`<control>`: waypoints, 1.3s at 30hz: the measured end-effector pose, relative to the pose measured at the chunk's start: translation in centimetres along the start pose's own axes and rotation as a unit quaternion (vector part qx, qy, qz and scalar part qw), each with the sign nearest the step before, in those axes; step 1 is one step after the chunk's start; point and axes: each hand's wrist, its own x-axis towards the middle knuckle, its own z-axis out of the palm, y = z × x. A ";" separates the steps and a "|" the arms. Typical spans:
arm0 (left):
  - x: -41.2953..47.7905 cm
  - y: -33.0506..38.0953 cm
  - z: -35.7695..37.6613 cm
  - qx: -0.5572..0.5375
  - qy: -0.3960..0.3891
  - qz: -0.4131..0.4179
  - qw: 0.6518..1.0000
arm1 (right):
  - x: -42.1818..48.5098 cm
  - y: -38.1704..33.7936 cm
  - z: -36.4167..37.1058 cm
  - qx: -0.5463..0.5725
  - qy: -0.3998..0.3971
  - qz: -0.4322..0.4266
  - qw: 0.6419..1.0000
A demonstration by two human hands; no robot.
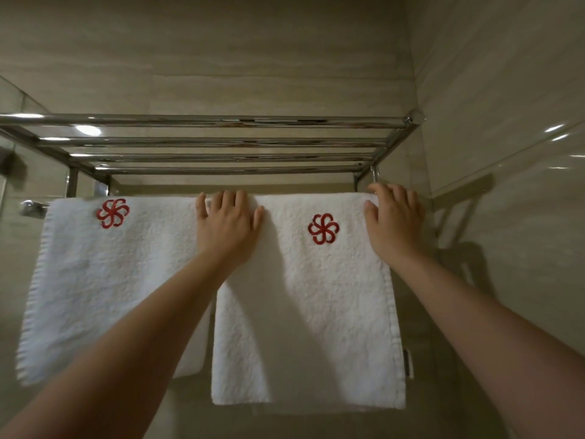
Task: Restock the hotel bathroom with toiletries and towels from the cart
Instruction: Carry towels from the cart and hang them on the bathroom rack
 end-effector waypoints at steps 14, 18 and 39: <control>-1.2 0.8 -1.2 -0.037 0.005 0.009 0.999 | -0.9 -1.2 -1.9 0.006 -0.026 -0.030 0.999; -3.3 1.3 -1.8 -0.172 0.051 -0.101 0.979 | -1.7 -0.8 -1.7 0.064 -0.028 0.048 0.996; 2.8 0.4 -2.1 -0.128 0.033 -0.158 0.979 | 5.0 -1.0 0.8 0.112 -0.063 0.102 0.986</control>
